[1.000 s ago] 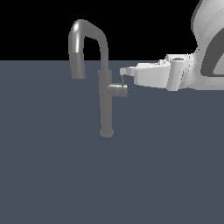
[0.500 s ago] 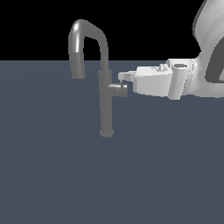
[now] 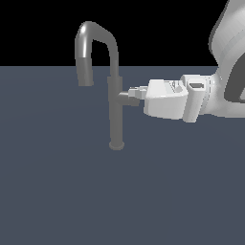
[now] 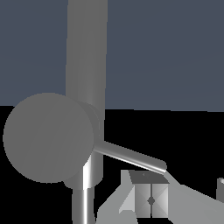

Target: Turn on the faucet by rotating a designated handle.

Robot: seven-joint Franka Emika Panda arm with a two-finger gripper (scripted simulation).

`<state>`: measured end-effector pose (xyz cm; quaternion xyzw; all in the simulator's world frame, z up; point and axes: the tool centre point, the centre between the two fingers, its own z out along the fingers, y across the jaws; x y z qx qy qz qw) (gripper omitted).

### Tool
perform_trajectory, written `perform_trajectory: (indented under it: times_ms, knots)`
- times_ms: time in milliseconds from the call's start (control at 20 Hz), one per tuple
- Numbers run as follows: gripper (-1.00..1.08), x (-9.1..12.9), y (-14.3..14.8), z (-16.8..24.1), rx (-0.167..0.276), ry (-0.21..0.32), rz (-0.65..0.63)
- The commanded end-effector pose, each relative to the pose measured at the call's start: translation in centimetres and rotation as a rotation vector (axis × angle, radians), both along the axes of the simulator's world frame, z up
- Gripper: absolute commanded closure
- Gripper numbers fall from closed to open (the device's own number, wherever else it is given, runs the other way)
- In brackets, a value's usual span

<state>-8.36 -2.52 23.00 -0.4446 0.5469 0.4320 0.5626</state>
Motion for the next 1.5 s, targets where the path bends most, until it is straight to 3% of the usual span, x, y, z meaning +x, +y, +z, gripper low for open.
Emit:
perform_trajectory:
  times_ms: [0,300,350,950,1000,1450]
  knots:
    - [1.08,-0.4,0.1,-1.5,0.001,0.016,0.000]
    - [1.08,-1.0,0.2,-4.4,0.002,0.036,0.001]
    - [1.08,-0.2,0.0,-2.3,0.002,-0.003,0.002]
    - [1.08,0.4,-0.1,-7.6,0.003,0.038,0.001]
    - [1.08,1.2,-0.3,-4.3,0.009,-0.024,0.008]
    - [1.08,2.6,-0.6,-8.0,0.005,0.022,0.003]
